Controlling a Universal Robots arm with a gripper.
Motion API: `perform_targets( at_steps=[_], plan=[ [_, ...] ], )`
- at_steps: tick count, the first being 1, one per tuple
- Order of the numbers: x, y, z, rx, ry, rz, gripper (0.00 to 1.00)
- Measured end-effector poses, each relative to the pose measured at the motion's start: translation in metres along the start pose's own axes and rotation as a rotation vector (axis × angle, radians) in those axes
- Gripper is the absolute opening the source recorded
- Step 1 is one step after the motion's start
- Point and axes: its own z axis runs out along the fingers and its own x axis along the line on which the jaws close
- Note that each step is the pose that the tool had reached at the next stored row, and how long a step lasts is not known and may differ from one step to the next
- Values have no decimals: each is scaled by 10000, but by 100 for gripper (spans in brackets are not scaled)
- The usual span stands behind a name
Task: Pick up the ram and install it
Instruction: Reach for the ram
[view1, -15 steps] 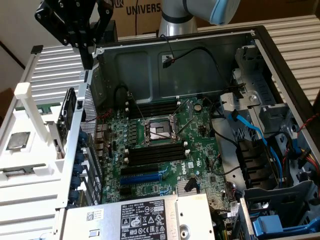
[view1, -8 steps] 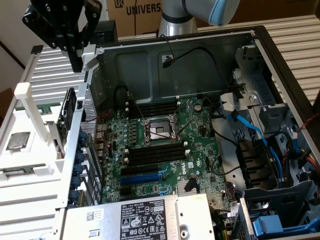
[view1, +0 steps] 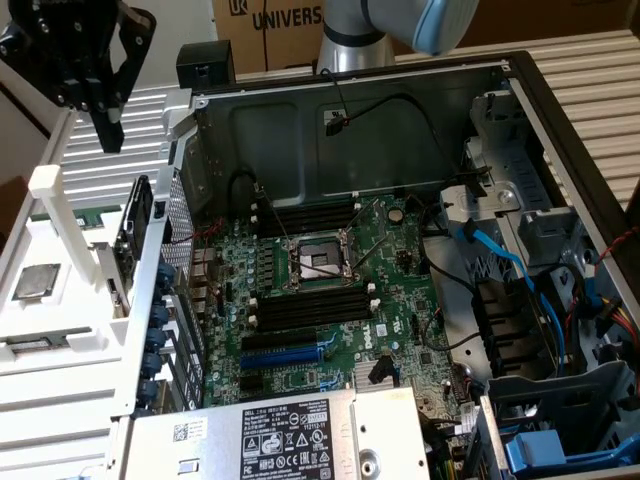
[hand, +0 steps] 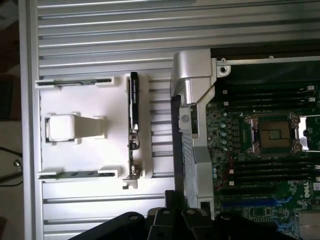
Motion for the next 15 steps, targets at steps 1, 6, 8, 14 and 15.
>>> perform_targets(
  at_steps=[1, 6, 8, 14, 15],
  plan=[
    [85, -7, 10, 2, 17, -13, 10],
    [224, -20, 42, -1, 48, -246, 10],
    [322, -27, 57, -4, 61, -323, 10],
    [590, -48, 88, -9, 66, -362, 10],
    [634, -52, 91, -8, 69, -370, 10]
  ],
)
